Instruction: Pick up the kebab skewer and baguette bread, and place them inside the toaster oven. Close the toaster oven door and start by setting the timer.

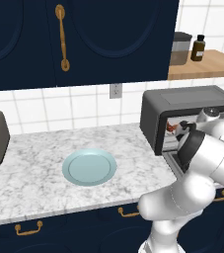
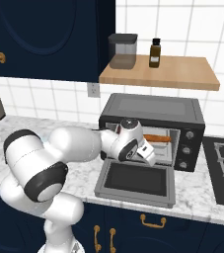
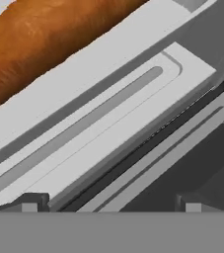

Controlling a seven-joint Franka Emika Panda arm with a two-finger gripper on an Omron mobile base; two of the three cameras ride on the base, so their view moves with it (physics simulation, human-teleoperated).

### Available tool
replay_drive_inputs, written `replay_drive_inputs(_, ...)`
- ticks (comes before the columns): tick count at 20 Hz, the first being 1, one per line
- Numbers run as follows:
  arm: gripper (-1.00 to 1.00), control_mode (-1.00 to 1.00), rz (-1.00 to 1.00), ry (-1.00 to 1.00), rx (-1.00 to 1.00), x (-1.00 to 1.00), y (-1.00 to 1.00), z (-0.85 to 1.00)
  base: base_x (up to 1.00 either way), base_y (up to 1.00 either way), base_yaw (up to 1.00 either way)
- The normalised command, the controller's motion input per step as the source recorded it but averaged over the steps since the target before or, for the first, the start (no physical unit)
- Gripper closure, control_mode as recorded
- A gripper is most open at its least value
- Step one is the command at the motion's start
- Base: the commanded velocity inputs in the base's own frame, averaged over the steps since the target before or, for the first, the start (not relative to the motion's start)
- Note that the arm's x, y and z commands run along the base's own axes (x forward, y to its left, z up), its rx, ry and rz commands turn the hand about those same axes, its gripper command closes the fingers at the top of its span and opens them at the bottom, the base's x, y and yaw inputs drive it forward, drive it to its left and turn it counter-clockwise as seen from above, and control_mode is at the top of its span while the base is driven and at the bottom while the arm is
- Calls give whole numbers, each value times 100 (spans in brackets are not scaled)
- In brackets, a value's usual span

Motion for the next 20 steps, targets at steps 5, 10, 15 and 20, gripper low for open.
replay_drive_inputs(5, -100, -100, -3, -11, 0, -40, 0, 3, 0, 0, 0)
replay_drive_inputs(10, -100, -100, 2, -3, 0, -81, 0, 28, 0, 0, 0)
replay_drive_inputs(15, -100, -100, 14, 1, 0, -98, 8, 26, 0, 0, 0)
replay_drive_inputs(20, -100, -100, 4, 5, 0, -70, 57, 0, 0, 0, 0)
